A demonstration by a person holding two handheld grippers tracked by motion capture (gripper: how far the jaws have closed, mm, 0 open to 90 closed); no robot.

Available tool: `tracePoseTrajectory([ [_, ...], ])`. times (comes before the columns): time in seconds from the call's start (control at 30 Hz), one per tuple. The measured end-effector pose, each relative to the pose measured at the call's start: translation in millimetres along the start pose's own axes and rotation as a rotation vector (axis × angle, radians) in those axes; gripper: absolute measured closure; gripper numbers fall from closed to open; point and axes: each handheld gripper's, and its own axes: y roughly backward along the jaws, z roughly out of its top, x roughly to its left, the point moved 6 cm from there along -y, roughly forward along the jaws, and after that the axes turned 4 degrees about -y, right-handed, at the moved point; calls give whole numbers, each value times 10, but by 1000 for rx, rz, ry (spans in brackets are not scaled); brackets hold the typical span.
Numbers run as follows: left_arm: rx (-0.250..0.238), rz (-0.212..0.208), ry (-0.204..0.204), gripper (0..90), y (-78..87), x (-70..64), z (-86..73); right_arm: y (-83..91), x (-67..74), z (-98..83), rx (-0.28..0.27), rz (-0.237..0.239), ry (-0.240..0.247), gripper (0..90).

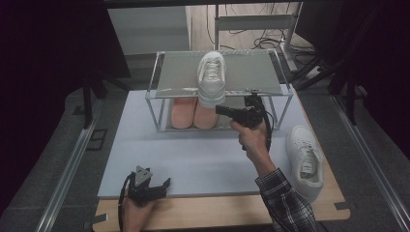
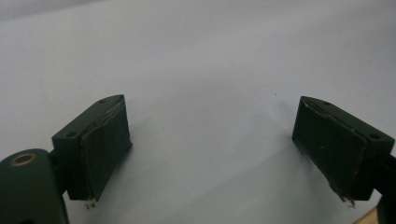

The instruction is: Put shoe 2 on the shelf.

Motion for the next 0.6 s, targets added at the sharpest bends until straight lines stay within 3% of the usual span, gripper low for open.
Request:
tracePoseTrajectory([
  [0.6, 0, 0, 0, 112, 0, 0, 0, -44, 7, -5, 2, 28, -23, 895],
])
